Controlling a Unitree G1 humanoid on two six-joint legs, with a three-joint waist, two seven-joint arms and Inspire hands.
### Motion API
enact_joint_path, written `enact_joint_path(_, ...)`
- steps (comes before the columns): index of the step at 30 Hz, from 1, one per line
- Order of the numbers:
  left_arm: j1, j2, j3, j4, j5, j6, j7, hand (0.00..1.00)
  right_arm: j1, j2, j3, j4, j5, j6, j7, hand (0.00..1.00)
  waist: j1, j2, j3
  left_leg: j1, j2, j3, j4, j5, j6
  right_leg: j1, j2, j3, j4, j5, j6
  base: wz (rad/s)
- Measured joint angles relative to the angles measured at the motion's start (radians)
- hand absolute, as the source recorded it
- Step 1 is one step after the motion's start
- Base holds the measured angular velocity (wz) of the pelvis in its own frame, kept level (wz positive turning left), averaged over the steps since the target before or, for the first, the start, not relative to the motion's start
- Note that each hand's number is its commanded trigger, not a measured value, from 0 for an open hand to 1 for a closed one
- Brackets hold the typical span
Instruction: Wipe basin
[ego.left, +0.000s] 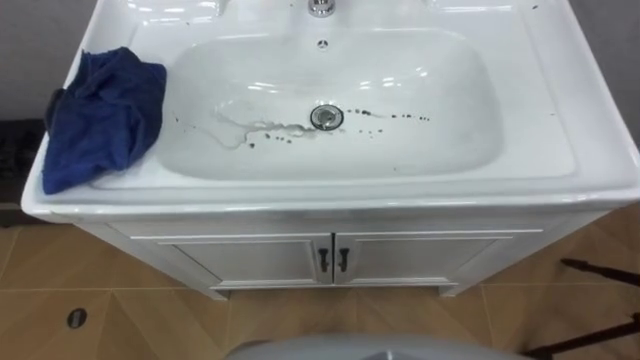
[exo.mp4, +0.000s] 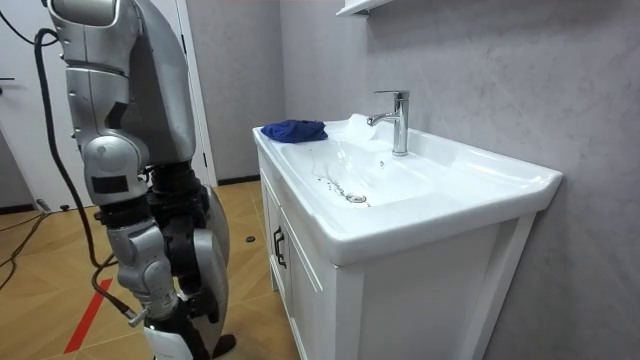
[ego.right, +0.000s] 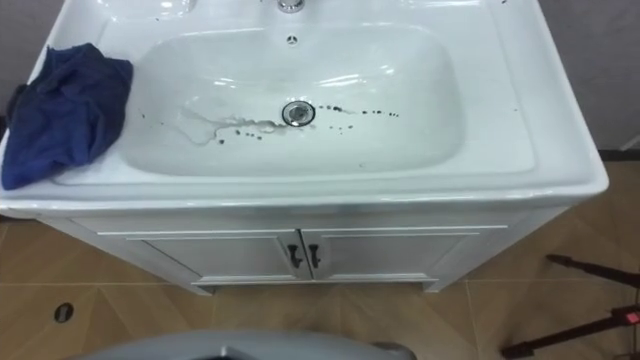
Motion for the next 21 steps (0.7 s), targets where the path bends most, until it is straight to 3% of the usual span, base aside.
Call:
enact_joint_path(6, 0.026, -0.009, 0.038, 0.002, -0.225, 0.005, 0.029, 0.0, 0.0, -0.001, -0.018, 0.001, -0.004, 0.013, 0.01, 0.0, 0.002, -0.002, 0.0001, -0.01, 0.0, 0.0, 0.005, 0.0, 0.0, -0.005, 0.0, -0.003, 0.004, 0.0, 0.0, 0.0)
enact_joint_path(10, 0.028, -0.008, 0.134, -0.012, -0.405, 0.002, 0.075, 0.0, -0.016, -0.012, -0.024, 0.001, -0.036, 0.033, 0.01, 0.0, 0.005, -0.002, 0.0033, -0.013, 0.0, -0.003, 0.008, 0.0, 0.0, -0.004, 0.0, -0.012, 0.005, 0.0, -0.001, 0.05)
enact_joint_path(13, 0.017, -0.005, 0.21, -0.046, -0.518, -0.033, 0.111, 0.0, -0.021, -0.021, -0.023, -0.006, -0.068, 0.043, 0.01, 0.0, 0.03, 0.0, 0.0041, -0.012, 0.0, -0.003, 0.008, 0.0, 0.0, -0.006, -0.001, -0.011, 0.003, 0.0, -0.001, 0.0)
enact_joint_path(16, 0.015, -0.005, 0.271, -0.131, -0.643, -0.044, 0.138, 0.0, -0.011, -0.025, -0.023, -0.012, -0.081, 0.043, 0.009, 0.0, 0.059, 0.002, 0.0045, -0.015, -0.001, -0.005, 0.012, -0.002, 0.002, -0.006, -0.002, -0.011, 0.004, 0.0, 0.0, -0.01)
enact_joint_path(19, 0.018, -0.001, 0.317, -0.176, -0.782, -0.076, 0.168, 0.0, -0.011, -0.031, -0.03, -0.032, -0.122, 0.042, 0.009, 0.0, 0.07, 0.005, 0.0035, -0.019, -0.001, -0.012, 0.013, -0.002, 0.002, -0.01, -0.002, -0.017, 0.004, 0.0, 0.001, 0.04)
enact_joint_path(21, 0.025, -0.001, 0.353, -0.208, -0.795, -0.087, 0.199, 0.0, -0.009, -0.032, -0.046, -0.034, -0.132, 0.041, 0.009, 0.0, 0.09, 0.009, 0.0023, -0.019, -0.001, -0.015, 0.013, -0.002, 0.002, -0.01, -0.001, -0.016, 0.004, 0.0, 0.0, 0.0)
